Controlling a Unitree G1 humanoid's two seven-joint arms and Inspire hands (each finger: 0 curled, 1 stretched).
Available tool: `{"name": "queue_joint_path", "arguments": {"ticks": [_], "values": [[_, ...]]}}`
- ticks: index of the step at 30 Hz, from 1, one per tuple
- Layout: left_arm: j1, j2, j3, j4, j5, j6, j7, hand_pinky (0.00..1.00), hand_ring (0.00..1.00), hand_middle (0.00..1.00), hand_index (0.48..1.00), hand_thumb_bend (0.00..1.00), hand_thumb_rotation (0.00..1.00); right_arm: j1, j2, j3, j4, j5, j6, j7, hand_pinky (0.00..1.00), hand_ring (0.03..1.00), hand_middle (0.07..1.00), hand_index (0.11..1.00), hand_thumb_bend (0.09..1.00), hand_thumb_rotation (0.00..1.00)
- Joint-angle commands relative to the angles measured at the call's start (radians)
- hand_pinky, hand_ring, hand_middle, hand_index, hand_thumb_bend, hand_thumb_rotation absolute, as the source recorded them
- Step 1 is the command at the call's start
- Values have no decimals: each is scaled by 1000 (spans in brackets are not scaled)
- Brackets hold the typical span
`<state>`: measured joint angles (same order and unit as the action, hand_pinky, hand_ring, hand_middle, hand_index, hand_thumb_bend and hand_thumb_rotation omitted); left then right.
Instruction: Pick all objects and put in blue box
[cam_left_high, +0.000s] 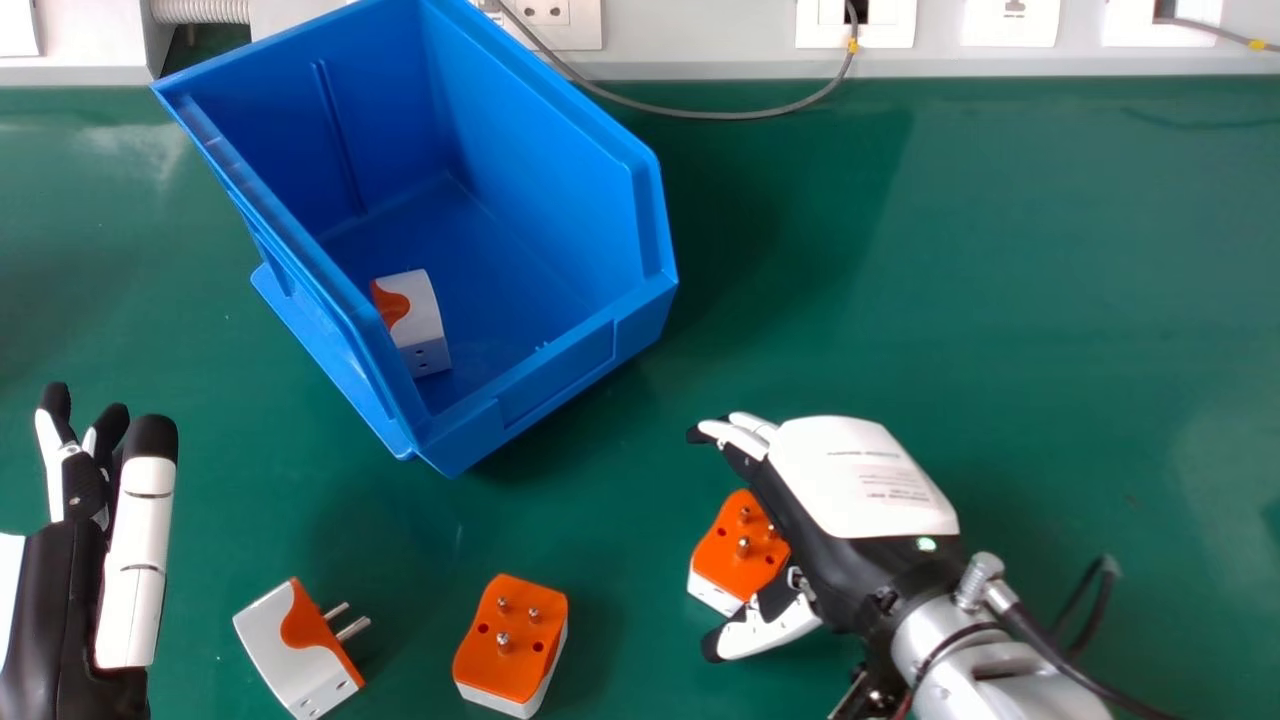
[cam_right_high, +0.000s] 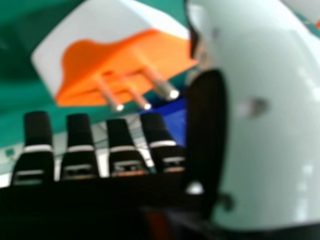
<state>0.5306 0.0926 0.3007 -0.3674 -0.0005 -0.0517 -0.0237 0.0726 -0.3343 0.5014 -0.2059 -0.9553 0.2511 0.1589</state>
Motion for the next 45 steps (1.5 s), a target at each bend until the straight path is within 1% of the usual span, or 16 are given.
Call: {"name": "queue_joint_path", "arguments": {"ticks": [1, 4, 7, 11, 13, 18, 22, 26, 28, 31, 35, 37, 40, 42, 44, 45], "values": [[2, 11, 9, -27, -6, 3, -6, 911, 972, 984, 1000, 643, 1000, 15, -20, -24, -56, -7, -7, 12, 751, 842, 890, 849, 649, 171], [-3, 15, 12, -22, -12, 4, -11, 909, 972, 985, 1000, 642, 1000, 30, -32, -40, -84, 0, -6, 26, 743, 835, 887, 845, 652, 172], [-10, 16, 15, -20, -19, 5, -16, 909, 972, 985, 1000, 641, 1000, 32, -27, -44, -76, -7, 1, 28, 743, 833, 886, 842, 659, 171], [-16, 14, 18, -20, -31, 9, -22, 912, 972, 984, 1000, 633, 1000, 17, -5, -32, -41, -23, 15, 23, 742, 831, 886, 841, 665, 168], [-19, 12, 17, -21, -36, 12, -22, 913, 971, 984, 1000, 631, 1000, 10, 2, -25, -26, -31, 18, 19, 742, 831, 886, 840, 665, 168], [-20, 8, 9, -34, -39, 20, -20, 914, 971, 984, 1000, 629, 1000, -6, 10, -13, 0, -43, 17, 28, 738, 827, 882, 835, 669, 170], [-19, 8, 6, -36, -41, 19, -21, 915, 972, 984, 1000, 631, 1000, -20, 16, -2, 12, -55, 22, 48, 733, 828, 879, 818, 670, 175], [-17, 10, 3, -36, -39, 14, -23, 916, 972, 985, 1000, 630, 1000, -47, 38, 17, 49, -85, 51, 60, 735, 828, 875, 806, 670, 179], [-13, 10, 1, -41, -37, 13, -24, 916, 972, 985, 1000, 629, 1000, -59, 55, 28, 71, -113, 82, 69, 735, 828, 874, 805, 671, 184], [-14, 13, 3, -37, -38, 11, -27, 917, 973, 985, 1000, 629, 1000, -74, 82, 38, 92, -147, 133, 86, 733, 825, 875, 812, 677, 212], [-13, 14, 3, -42, -38, 14, -30, 918, 973, 986, 1000, 632, 1000, -82, 107, 44, 105, -175, 184, 100, 741, 828, 881, 825, 681, 238], [-11, 15, 5, -45, -39, 15, -33, 918, 973, 986, 1000, 633, 1000, -86, 116, 49, 112, -188, 204, 107, 743, 828, 882, 827, 682, 242], [-11, 17, 8, -43, -42, 14, -35, 919, 973, 986, 1000, 637, 1000, -96, 135, 65, 133, -223, 245, 126, 749, 829, 888, 834, 684, 253], [-12, 16, 9, -42, -45, 13, -37, 919, 973, 986, 1000, 637, 1000, -98, 144, 72, 139, -237, 263, 137, 748, 834, 894, 839, 675, 241], [-11, 15, 10, -43, -47, 14, -38, 919, 973, 986, 1000, 637, 1000, -98, 146, 75, 137, -240, 268, 147, 744, 836, 899, 842, 653, 193], [-11, 14, 10, -45, -47, 15, -38, 919, 973, 986, 1000, 637, 1000, -98, 144, 75, 135, -237, 267, 152, 744, 836, 899, 842, 653, 193]]}}
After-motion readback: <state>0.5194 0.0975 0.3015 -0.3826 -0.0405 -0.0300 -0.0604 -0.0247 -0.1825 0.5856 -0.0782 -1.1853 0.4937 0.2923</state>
